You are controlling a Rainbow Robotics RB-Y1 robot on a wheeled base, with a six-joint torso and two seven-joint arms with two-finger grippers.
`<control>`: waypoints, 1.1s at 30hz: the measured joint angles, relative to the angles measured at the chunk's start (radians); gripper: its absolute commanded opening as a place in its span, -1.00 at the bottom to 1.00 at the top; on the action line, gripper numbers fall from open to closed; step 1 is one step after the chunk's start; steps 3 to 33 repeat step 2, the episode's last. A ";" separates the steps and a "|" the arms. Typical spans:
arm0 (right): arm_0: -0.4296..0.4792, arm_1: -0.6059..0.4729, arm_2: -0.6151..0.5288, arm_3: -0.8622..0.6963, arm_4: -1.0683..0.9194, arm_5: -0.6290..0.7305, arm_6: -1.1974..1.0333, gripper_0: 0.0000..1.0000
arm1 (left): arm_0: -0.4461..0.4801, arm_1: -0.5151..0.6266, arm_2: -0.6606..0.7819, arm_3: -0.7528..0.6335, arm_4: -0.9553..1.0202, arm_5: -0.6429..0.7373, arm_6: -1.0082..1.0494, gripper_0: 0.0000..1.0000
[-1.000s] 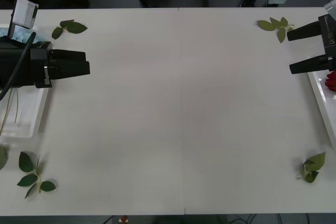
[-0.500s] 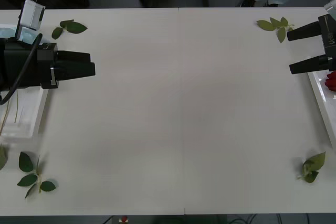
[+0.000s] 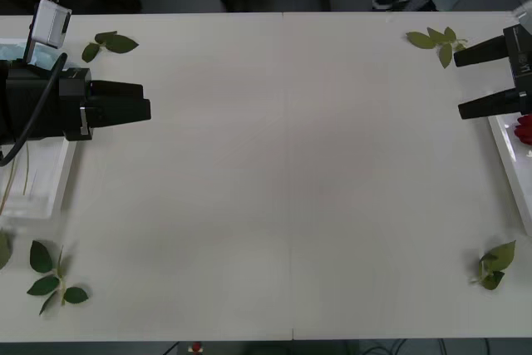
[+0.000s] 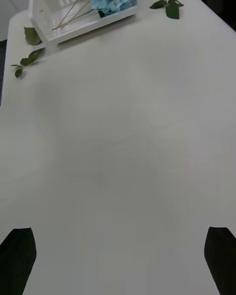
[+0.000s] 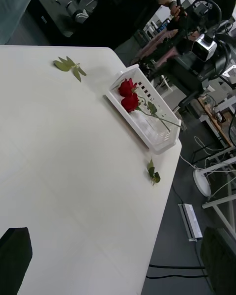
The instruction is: Place the red flowers into the right box and the blue flowers into the left box. If a person shows an open palm, hand one flower to the person first, then continue sorting.
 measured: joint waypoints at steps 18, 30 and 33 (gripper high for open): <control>0.002 0.000 0.005 0.000 0.000 0.014 0.000 1.00 | 0.000 0.000 0.000 0.000 0.000 0.000 0.000 1.00; 0.002 0.000 0.005 0.000 0.000 0.014 0.000 1.00 | 0.000 0.000 0.000 0.000 0.000 0.000 0.000 1.00; 0.002 0.000 0.005 0.000 0.000 0.014 0.000 1.00 | 0.000 0.000 0.000 0.000 0.000 0.000 0.000 1.00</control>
